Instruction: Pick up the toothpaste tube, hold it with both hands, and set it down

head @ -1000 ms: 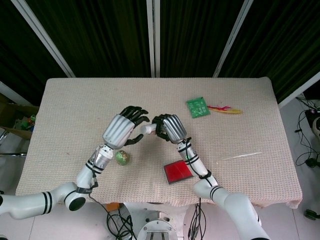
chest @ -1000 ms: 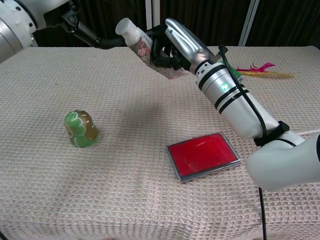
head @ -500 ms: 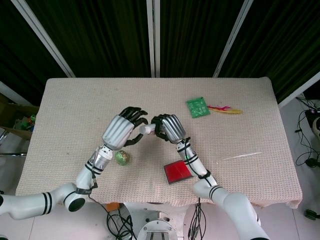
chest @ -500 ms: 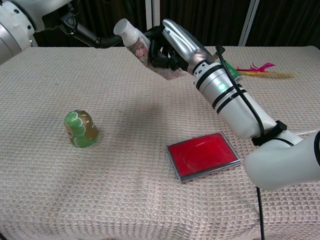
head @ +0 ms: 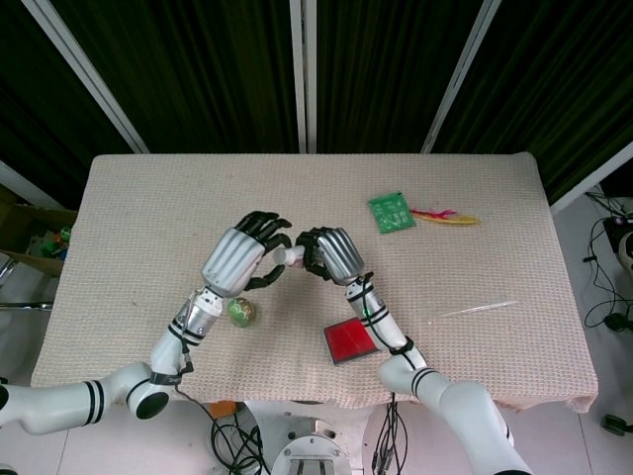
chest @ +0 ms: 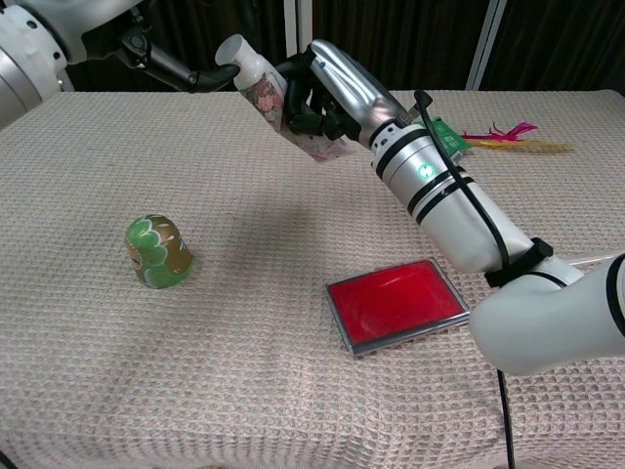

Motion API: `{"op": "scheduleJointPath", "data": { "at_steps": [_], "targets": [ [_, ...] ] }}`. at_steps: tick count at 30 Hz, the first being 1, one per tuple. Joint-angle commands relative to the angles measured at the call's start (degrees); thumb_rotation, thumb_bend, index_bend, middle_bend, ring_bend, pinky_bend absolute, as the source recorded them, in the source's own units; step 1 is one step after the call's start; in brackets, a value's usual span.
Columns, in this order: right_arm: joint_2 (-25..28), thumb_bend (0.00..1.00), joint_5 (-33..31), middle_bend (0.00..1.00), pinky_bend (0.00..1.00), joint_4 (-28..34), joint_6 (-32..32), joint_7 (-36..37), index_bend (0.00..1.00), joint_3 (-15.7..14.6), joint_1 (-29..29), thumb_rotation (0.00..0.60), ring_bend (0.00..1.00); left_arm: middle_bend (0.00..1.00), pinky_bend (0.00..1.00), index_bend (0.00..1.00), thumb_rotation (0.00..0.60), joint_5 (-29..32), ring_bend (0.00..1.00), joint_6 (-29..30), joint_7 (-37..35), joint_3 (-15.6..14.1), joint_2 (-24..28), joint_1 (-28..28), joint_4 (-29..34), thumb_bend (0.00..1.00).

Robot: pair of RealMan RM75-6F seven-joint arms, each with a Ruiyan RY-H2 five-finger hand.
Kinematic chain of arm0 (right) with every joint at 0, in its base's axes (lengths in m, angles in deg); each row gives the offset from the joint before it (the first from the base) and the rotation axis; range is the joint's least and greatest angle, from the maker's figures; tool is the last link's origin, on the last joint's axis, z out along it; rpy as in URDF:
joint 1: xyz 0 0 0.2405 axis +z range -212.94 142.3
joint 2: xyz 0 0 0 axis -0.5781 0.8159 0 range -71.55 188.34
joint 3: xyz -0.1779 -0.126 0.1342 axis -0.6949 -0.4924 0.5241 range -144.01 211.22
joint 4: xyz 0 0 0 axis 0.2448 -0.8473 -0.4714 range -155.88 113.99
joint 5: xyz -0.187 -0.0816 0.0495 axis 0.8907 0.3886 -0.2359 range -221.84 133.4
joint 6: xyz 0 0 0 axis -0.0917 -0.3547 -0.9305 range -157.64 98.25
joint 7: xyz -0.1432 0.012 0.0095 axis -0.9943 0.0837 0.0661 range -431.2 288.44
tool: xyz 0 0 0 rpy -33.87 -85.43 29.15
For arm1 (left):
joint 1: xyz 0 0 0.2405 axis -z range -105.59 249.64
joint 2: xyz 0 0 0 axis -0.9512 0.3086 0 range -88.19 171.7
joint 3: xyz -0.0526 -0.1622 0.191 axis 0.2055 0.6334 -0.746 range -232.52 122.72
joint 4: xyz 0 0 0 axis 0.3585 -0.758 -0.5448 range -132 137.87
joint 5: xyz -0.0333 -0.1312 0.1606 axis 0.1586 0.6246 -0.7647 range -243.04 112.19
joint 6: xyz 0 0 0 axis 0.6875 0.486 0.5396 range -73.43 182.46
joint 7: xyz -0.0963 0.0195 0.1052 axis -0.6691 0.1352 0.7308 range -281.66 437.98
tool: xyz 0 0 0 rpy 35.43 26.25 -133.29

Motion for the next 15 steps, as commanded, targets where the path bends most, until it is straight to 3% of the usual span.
{"op": "scheduleJointPath", "data": {
  "at_steps": [1, 15],
  "targets": [
    [-0.07, 0.69, -0.06, 0.68, 0.68, 0.08, -0.04, 0.07, 0.84, 0.08, 0.05, 0.6, 0.59, 0.26, 0.23, 0.42, 0.549, -0.55, 0.19, 0.46, 0.48, -0.26, -0.23, 0.05, -0.72, 0.36],
    [0.2, 0.69, 0.21, 0.68, 0.68, 0.53, 0.28, -0.51, 0.84, -0.3, 0.11, 0.6, 0.59, 0.28, 0.23, 0.47, 0.549, -2.04, 0.19, 1.74, 0.57, -1.01, -0.61, 0.01, -2.29, 0.41]
  ]
}}
